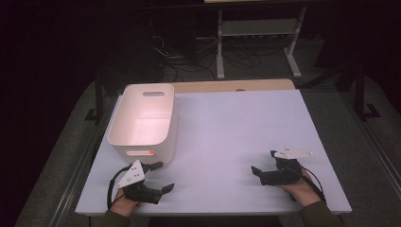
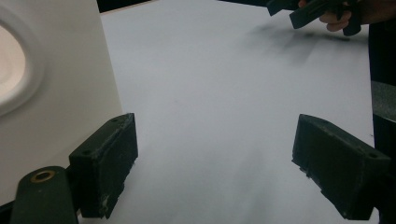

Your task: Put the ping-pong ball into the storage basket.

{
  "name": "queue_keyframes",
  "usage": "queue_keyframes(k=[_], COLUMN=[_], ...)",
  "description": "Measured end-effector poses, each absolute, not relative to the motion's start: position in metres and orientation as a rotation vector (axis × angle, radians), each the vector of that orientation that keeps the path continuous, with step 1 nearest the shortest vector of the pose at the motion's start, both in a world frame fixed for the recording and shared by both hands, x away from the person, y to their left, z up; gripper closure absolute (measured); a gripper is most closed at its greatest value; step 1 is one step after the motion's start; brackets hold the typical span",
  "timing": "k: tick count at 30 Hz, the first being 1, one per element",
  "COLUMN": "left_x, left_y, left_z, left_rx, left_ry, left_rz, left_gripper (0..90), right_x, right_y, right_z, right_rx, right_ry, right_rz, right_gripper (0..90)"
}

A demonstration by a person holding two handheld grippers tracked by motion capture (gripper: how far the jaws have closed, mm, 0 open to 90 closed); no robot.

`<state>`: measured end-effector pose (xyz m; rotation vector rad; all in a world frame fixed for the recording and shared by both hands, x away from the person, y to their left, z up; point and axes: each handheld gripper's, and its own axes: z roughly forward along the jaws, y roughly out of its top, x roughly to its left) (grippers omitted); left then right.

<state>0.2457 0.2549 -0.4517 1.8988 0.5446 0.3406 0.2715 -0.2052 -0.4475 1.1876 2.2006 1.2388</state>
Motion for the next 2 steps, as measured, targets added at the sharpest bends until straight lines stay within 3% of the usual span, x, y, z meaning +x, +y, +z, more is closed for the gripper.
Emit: queue_keyframes(k=[2], left_x=[0.2457], left_y=[0.2548], left_z=[-0.4517], left_rx=[1.9], left_ry=[0.543], left_rz=[0.341], left_gripper=[14.0], right_x=[0.2717], right_y=[-0.205], right_z=[-0.4476], right_rx=[1.188], right_ry=[2.202], right_rz=[1.237], right_gripper=[3.5])
